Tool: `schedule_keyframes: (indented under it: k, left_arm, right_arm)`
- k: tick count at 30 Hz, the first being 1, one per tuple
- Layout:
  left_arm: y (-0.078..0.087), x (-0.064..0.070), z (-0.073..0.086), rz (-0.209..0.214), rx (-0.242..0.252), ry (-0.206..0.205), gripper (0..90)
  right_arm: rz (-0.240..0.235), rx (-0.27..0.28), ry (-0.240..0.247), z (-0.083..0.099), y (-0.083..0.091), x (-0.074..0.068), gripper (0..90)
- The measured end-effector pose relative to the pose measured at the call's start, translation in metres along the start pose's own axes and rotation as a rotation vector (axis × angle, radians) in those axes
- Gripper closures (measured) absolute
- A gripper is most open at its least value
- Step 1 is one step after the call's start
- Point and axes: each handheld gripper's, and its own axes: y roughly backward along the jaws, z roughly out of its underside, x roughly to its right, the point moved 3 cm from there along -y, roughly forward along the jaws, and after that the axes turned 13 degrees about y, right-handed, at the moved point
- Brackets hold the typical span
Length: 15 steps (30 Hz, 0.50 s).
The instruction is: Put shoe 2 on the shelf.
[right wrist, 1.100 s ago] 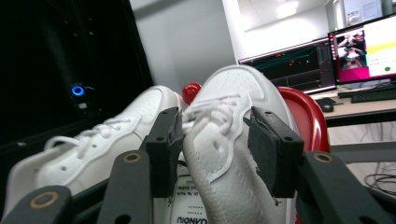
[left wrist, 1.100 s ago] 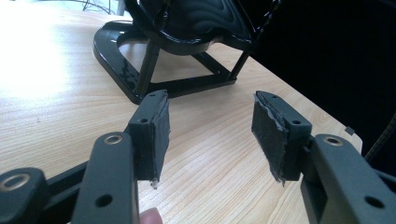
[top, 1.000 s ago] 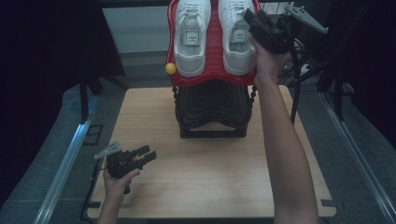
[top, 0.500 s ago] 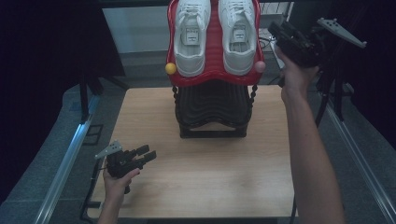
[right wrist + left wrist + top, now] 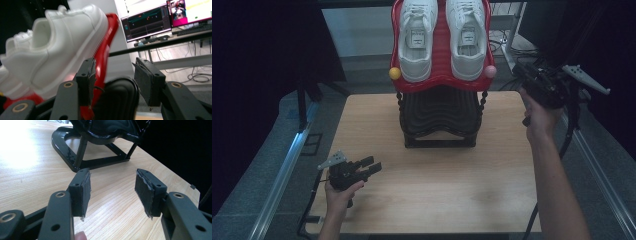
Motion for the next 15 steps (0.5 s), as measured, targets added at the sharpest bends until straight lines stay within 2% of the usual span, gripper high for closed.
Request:
schedule_keyframes:
  k: [5,15]
  left_arm:
    - [0.0,0.001,0.001,0.003,-0.003,-0.002,47.0]
    - [-0.002,0.002,0.001,0.004,-0.006,0.002,46.9]
  right_arm:
    - [-0.001,-0.009,-0.027,0.029,0.016,0.009,50.6]
    - [0.015,-0.08,-0.007,0.086,0.045,0.018,50.3]
